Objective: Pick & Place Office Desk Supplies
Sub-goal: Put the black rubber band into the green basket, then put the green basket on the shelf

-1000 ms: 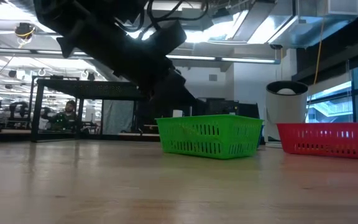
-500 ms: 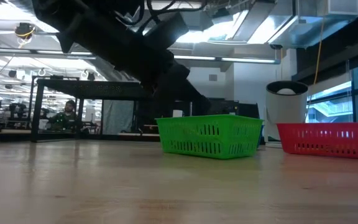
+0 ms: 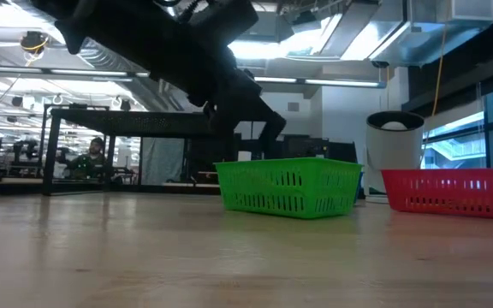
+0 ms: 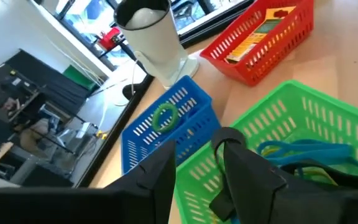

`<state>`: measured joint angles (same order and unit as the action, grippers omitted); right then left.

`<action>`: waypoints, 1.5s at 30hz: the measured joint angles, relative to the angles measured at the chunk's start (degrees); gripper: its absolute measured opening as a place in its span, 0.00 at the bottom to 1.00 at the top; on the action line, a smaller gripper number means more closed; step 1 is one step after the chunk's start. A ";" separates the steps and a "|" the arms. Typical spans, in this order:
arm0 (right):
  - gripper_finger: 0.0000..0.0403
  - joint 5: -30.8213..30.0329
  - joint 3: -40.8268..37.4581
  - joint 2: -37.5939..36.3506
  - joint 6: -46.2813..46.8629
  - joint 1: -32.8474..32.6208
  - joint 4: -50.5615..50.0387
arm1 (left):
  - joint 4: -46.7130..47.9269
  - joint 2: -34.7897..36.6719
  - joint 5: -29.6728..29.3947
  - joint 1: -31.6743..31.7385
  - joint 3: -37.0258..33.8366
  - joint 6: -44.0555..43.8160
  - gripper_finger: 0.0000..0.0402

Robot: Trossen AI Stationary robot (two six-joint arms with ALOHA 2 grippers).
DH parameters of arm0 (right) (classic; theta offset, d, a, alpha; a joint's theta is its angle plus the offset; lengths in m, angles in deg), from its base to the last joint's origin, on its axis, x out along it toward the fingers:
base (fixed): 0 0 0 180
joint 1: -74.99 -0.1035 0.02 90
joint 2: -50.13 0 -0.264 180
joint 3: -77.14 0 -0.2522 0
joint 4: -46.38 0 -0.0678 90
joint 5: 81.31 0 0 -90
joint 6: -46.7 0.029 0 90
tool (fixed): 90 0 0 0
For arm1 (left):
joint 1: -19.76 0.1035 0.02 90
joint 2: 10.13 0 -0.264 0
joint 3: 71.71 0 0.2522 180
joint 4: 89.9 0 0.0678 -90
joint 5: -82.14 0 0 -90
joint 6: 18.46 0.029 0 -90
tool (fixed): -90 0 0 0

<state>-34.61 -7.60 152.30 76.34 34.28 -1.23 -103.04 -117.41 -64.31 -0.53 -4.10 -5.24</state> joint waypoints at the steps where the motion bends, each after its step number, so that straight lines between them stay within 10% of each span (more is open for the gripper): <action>1: 0.36 1.19 0.00 0.00 -0.14 0.00 0.02 | 0.08 0.00 0.02 -0.03 0.00 0.00 0.32; 18: 0.36 5.24 0.00 -0.02 -1.83 0.00 0.02 | 12.09 2.84 25.43 4.00 0.09 -14.62 0.32; 38: 0.36 5.22 0.00 -0.07 -1.77 0.00 0.87 | 25.36 11.83 20.46 4.49 0.04 -23.30 0.32; 45: 0.36 5.14 0.00 0.07 -1.60 0.00 0.96 | 24.24 14.97 27.09 1.66 0.07 -24.46 0.32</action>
<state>-29.47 -7.60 152.37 74.73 34.28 -0.27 -78.80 -102.45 -37.22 1.14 -4.04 -29.71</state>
